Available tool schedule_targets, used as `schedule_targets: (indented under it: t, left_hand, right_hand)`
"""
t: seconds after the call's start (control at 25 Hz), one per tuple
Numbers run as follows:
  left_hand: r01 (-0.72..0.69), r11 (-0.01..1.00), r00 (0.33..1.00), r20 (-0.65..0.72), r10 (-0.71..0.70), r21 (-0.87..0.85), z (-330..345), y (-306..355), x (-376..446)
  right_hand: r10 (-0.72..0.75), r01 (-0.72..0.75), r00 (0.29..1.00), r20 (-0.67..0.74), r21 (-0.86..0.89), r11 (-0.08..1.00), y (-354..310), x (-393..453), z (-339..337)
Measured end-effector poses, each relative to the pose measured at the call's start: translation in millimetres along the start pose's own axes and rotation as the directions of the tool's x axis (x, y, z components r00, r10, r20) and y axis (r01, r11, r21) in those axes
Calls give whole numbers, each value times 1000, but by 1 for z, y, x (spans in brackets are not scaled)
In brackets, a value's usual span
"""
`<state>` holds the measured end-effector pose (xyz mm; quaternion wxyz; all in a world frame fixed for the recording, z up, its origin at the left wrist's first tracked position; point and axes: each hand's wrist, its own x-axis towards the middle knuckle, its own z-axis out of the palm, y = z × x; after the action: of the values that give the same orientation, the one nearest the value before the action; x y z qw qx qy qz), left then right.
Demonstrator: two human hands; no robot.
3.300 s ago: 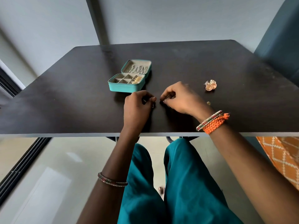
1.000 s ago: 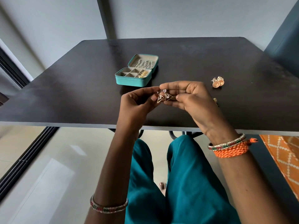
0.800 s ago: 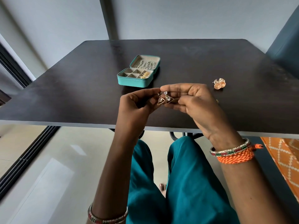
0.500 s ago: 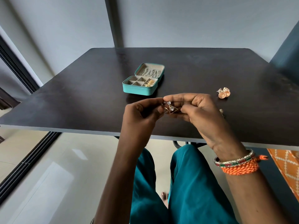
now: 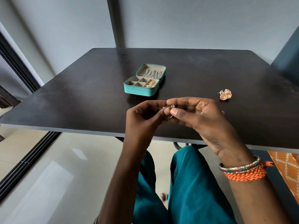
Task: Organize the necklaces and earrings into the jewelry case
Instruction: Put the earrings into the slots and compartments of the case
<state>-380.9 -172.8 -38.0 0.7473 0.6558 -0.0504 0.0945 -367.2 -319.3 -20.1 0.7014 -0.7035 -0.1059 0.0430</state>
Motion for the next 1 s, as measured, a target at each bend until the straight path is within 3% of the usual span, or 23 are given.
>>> schedule_targets:
  t: [0.12, 0.36, 0.64, 1.0]
  left_hand:
    - [140, 966, 989, 87, -123, -217, -1, -6, 1]
    - [323, 838, 942, 231, -242, -440, 0, -13, 5]
    - [302, 856, 937, 294, -186, -420, -2, -8, 15]
    - [291, 859, 939, 298, -172, -422, 0, -9, 16]
  right_hand:
    - [36, -37, 999, 22, 88, 995, -4, -3, -1]
    - [77, -84, 996, 47, 186, 979, -7, -5, -1]
    - [95, -111, 992, 81, 223, 968, -13, -7, -7]
    - [60, -62, 998, 19, 155, 986, -16, -9, -6]
